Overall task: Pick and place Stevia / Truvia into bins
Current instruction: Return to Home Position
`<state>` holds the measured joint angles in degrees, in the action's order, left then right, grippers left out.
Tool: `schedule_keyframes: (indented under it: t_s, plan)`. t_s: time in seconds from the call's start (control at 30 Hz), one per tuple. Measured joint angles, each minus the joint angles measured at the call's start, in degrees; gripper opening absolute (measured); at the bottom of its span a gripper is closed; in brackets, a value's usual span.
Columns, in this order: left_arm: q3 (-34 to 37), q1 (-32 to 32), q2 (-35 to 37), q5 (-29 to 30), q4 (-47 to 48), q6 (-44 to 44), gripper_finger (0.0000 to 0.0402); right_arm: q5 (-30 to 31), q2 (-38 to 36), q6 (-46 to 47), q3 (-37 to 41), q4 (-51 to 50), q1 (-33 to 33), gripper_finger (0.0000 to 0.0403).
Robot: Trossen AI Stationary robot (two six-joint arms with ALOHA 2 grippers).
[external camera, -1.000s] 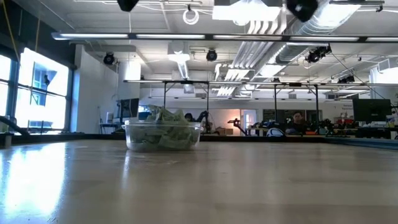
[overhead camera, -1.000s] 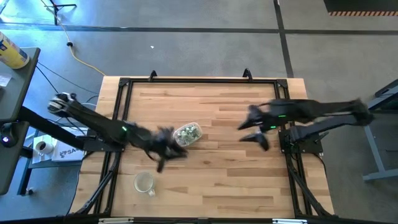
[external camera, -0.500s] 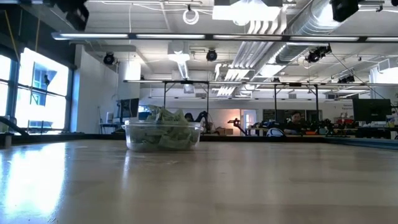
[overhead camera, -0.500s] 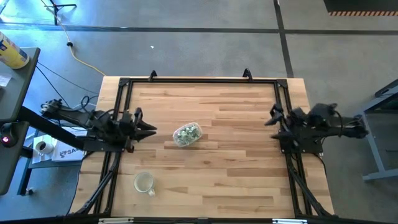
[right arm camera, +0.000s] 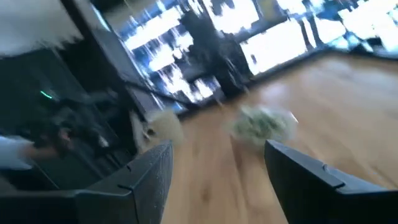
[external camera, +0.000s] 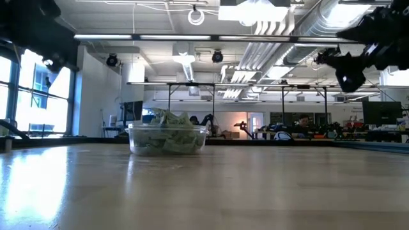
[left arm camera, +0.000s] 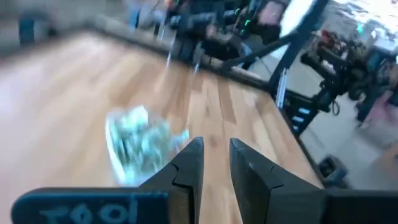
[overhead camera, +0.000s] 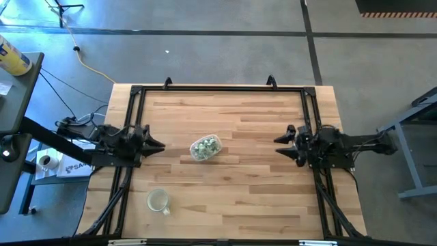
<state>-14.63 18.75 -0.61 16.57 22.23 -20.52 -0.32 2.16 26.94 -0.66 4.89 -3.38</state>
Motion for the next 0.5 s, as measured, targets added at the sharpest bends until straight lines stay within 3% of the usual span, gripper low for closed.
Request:
schedule_keyframes:
  t_s: [0.13, 0.2, 0.5]
  plan:
    - [-0.2, 0.0, -0.6, -0.6, 7.5, -19.3, 0.0113, -0.4, 2.6, -0.9, -0.7, -5.2, 0.1, 0.0244]
    - [-0.2, 0.0, -0.9, -2.8, 10.0, -24.2, 0.0113, -1.3, 3.6, -1.7, -1.0, -5.5, 0.1, 0.0244]
    - [0.1, -2.2, 0.4, -4.6, 16.6, -25.8, 0.0113, -1.5, 4.3, -1.9, -1.1, -6.3, 0.0, 0.0244]
